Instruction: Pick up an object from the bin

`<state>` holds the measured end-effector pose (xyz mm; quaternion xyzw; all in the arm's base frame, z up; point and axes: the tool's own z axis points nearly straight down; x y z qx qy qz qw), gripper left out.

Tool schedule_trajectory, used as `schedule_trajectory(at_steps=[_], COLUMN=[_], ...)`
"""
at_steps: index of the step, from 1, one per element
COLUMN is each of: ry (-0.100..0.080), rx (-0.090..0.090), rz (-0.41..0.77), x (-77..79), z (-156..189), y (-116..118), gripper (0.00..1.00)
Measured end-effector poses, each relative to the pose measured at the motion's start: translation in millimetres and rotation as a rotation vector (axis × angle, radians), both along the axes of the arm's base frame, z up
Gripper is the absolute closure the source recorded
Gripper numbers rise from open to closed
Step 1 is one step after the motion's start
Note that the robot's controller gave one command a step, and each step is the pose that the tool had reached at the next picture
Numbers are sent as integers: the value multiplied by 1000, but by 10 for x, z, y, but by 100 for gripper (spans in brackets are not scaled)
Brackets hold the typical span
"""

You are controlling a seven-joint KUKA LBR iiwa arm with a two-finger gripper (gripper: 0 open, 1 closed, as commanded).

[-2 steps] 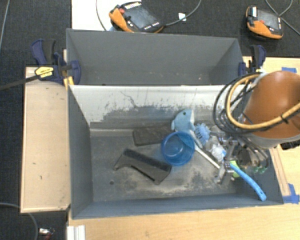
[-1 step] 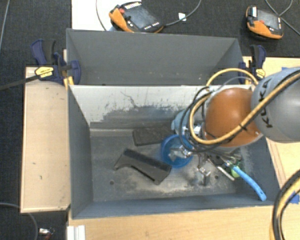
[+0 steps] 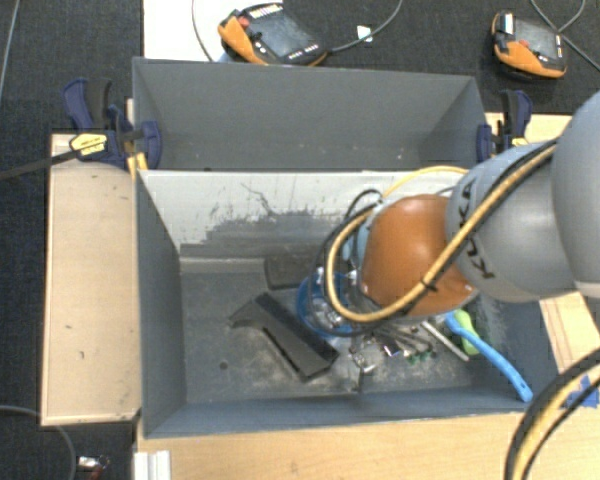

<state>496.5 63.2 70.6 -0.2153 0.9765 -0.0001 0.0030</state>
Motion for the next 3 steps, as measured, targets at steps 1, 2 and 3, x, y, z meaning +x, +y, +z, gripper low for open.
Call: schedule_trajectory(at_steps=[1, 2, 3], ry=[2, -2, 21], rx=[-2, 1, -15], rz=[318, -209, 34], x=[338, -193, 310], z=[1, 298, -17], y=[556, 485, 864], gripper=[0, 0, 100])
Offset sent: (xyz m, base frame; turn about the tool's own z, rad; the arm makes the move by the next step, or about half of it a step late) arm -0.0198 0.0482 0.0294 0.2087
